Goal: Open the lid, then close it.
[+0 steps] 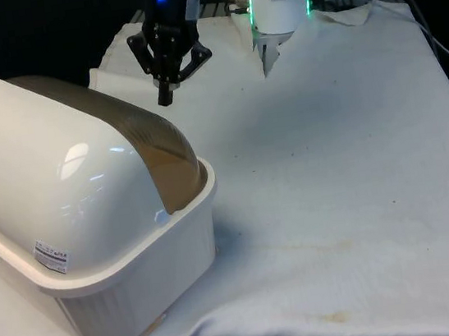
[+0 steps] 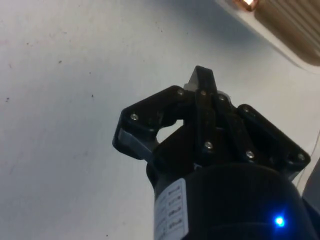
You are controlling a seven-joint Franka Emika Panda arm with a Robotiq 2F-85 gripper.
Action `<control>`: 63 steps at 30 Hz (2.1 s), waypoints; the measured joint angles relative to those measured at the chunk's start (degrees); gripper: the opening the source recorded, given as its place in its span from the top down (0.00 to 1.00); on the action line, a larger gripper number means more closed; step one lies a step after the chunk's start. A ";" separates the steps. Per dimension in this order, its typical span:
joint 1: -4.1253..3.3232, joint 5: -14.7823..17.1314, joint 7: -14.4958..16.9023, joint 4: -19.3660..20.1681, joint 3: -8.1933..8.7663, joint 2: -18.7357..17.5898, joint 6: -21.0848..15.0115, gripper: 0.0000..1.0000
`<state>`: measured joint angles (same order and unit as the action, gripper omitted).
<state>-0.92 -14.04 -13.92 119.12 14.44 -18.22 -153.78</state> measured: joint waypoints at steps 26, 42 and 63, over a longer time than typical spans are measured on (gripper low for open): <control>0.06 -2.29 -7.85 -4.93 1.20 -7.56 -6.25 1.00; 0.11 -1.89 -9.97 -5.61 1.60 -7.51 -6.42 1.00; 0.17 -1.83 -14.21 -7.68 1.89 -8.88 -7.16 1.00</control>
<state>-0.74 -15.87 -28.13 111.44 16.33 -27.10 -160.94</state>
